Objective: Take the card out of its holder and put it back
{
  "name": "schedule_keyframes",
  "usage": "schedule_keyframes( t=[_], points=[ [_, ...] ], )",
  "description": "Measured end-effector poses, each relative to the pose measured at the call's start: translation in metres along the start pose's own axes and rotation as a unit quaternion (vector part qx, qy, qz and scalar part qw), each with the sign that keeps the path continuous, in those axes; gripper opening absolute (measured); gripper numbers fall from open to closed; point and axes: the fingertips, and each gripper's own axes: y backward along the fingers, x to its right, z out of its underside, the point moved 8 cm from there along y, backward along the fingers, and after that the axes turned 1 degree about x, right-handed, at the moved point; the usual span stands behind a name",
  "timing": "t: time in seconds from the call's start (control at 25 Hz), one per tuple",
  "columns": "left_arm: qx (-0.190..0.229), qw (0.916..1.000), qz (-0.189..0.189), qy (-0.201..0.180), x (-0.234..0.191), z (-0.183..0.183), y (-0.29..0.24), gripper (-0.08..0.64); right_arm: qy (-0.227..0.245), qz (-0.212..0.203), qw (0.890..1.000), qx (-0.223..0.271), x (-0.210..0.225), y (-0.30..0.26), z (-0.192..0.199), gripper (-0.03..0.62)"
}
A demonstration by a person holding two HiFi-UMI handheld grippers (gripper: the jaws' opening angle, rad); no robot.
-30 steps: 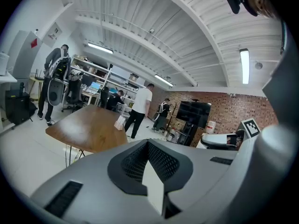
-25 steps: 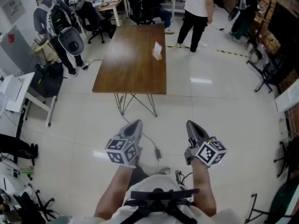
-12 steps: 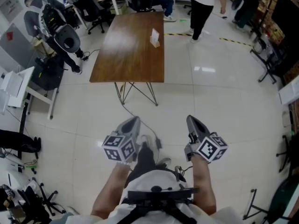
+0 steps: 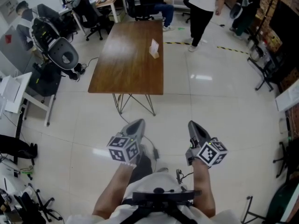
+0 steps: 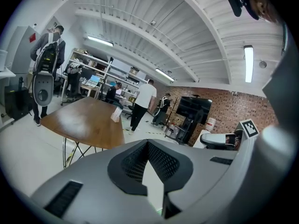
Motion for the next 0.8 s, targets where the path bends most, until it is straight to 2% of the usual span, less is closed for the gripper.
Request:
schedule_keyframes(
  t=[0.2,0.4,0.6,0.8],
  points=[
    [0.007,0.9999,0.010,-0.006,-0.017,-0.026,-0.022,0.000,0.008,0.004,1.000,0.012,-0.002,-0.033,-0.020,0.008],
    [0.009,0.9996,0.024,-0.007,-0.045,-0.051,-0.043,0.000,0.003,0.010,1.000,0.002,-0.003,-0.076,-0.027,0.009],
    [0.010,0.9990,0.042,-0.011,-0.071,-0.073,-0.062,0.000,0.022,0.050,0.999,-0.005,-0.007,-0.113,-0.033,0.008],
    [0.003,0.9986,0.050,-0.017,-0.098,-0.089,-0.085,0.000,0.032,0.054,0.998,0.007,-0.011,-0.149,-0.035,0.008]
  ],
)
